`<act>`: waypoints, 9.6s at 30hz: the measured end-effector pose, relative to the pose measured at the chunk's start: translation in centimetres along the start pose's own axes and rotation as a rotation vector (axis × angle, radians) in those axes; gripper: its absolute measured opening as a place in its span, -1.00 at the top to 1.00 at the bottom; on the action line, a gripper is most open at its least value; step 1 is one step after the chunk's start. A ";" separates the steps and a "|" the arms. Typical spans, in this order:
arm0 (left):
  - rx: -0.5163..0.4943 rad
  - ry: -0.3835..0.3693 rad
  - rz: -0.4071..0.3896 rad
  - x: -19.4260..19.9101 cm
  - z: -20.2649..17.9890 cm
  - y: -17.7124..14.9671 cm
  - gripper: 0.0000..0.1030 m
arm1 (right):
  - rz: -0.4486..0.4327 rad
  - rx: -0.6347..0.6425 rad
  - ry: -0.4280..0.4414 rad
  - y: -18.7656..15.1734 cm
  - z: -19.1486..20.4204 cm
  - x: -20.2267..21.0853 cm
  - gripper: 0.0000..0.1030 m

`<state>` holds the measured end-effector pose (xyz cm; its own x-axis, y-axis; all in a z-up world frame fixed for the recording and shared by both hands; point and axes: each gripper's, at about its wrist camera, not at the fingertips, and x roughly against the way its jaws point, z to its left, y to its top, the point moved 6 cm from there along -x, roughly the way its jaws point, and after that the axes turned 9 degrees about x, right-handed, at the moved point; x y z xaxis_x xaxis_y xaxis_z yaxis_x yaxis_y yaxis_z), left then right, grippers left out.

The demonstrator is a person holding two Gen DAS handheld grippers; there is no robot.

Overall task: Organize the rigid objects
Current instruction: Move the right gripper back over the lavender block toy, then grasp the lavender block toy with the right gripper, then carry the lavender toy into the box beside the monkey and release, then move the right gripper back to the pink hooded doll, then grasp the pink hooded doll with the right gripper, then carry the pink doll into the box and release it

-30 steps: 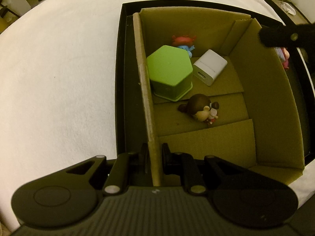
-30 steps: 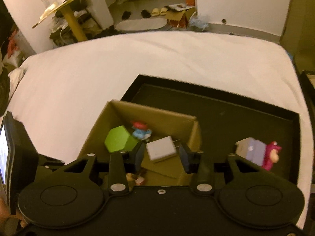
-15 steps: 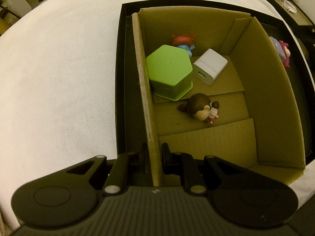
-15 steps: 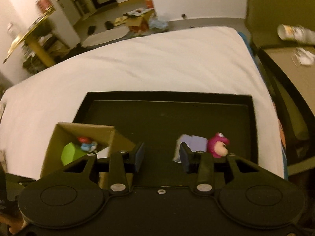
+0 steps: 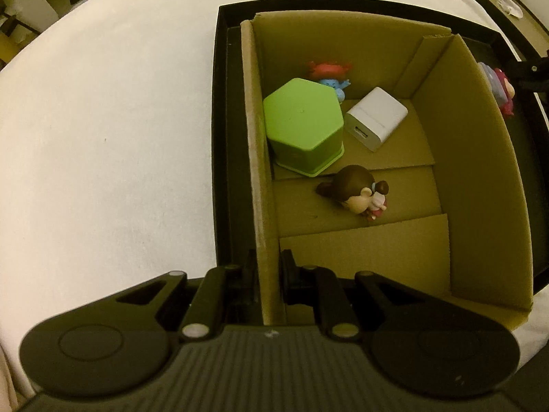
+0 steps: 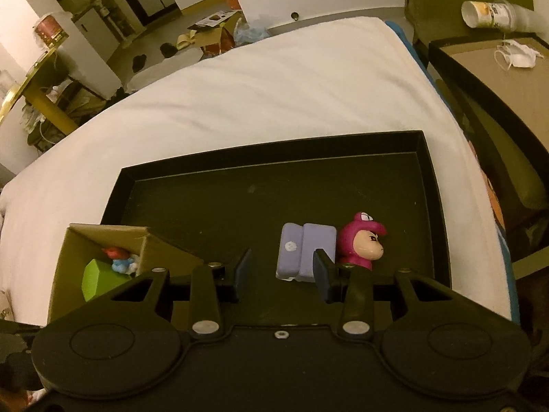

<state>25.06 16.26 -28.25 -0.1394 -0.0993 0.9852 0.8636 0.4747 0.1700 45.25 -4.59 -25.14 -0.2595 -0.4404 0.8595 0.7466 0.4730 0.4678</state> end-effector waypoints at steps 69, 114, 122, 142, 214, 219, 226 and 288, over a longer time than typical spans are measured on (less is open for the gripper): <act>0.015 -0.033 -0.004 0.3 0.9 0.0 0.78 | -0.002 0.493 0.083 1.1 15.5 3.4 0.15; 0.023 -0.061 -0.010 0.5 1.4 -0.1 0.77 | 0.214 0.661 -0.010 -2.7 19.2 -1.3 0.19; 0.017 -0.056 -0.012 0.5 1.2 -0.1 0.76 | 0.139 0.613 0.008 -1.0 17.9 1.5 0.19; 0.002 -0.034 -0.005 0.6 0.6 0.0 0.77 | 0.018 0.355 -0.086 0.2 7.4 4.4 0.16; -0.008 -0.003 0.021 0.1 0.1 0.4 0.78 | 0.059 0.205 -0.249 -3.2 -0.8 -4.7 0.39; -0.006 -0.005 0.021 0.2 0.1 0.5 0.78 | 0.040 0.225 -0.225 -3.8 0.3 -3.0 0.40; -0.008 -0.009 0.016 0.2 0.2 0.4 0.78 | -0.008 0.269 -0.176 -3.6 2.7 0.1 0.40; 0.025 -0.076 -0.001 0.2 2.2 0.0 0.77 | 0.204 0.360 0.098 -5.8 18.4 1.1 0.38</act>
<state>23.91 18.18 -27.97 -0.1772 -0.0335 0.9836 0.8511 0.4966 0.1702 29.35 6.21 -23.16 -0.0557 -0.3724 0.9264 0.5106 0.7867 0.3470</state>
